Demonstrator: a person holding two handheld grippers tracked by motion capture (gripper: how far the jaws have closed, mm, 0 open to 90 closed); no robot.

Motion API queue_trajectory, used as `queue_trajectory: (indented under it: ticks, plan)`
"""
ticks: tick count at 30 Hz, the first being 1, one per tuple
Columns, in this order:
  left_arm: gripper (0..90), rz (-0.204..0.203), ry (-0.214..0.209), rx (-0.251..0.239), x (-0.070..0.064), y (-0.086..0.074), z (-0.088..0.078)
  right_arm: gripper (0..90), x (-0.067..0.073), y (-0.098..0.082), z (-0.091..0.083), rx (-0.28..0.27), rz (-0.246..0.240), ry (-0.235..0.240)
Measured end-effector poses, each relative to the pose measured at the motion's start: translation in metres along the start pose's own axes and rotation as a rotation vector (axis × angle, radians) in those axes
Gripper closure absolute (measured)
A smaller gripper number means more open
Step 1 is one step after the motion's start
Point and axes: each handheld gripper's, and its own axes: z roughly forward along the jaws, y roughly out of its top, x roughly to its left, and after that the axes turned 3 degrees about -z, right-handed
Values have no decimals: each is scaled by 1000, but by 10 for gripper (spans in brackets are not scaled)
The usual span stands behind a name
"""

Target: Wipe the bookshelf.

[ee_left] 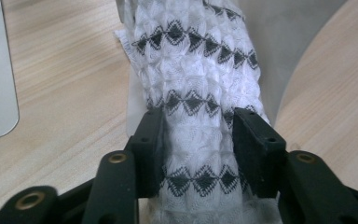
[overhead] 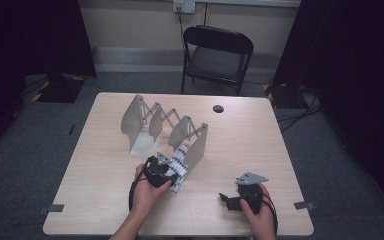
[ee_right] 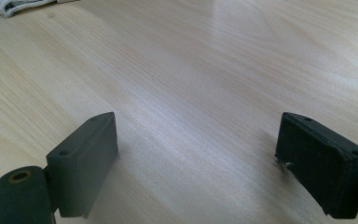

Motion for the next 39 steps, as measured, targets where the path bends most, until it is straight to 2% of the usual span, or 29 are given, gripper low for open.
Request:
queue_trajectory:
  ticks: [6, 12, 13, 15, 20, 22, 23, 25, 29, 33, 35, 39]
  plan:
    - [702, 32, -20, 32, -2, 3, 1, 121, 0, 0, 0, 0, 0, -1]
    - [755, 29, -45, 23, 0, 4, 0, 121, 0, 0, 0, 0, 0, 0]
    - [759, 31, -47, 38, 2, 5, -2, 121, 0, 0, 0, 0, 0, -1]
    - [766, 32, -44, 37, 2, 7, -5, 121, 0, 0, 0, 0, 0, 0]
    - [769, 84, -50, -14, -3, 28, -22, 121, 0, 0, 0, 0, 0, 0]
    - [769, 74, -53, -48, -7, 40, -31, 121, 0, 0, 0, 0, 0, 0]
    - [770, 90, -48, -59, -7, 46, -36, 121, 0, 0, 0, 0, 0, 0]
    - [770, 91, -37, -98, -8, 60, -46, 121, 0, 0, 0, 0, 0, 0]
    - [771, 84, -23, -152, -10, 80, -56, 121, 0, 0, 0, 0, 0, 0]
    - [770, 100, 20, -118, -8, 87, -48, 121, 0, 0, 0, 0, 0, 0]
    - [770, 80, 16, -114, -7, 84, -40, 121, 0, 0, 0, 0, 0, 0]
    - [769, 83, 20, -73, -5, 74, -25, 120, 0, 0, 0, 0, 0, 1]
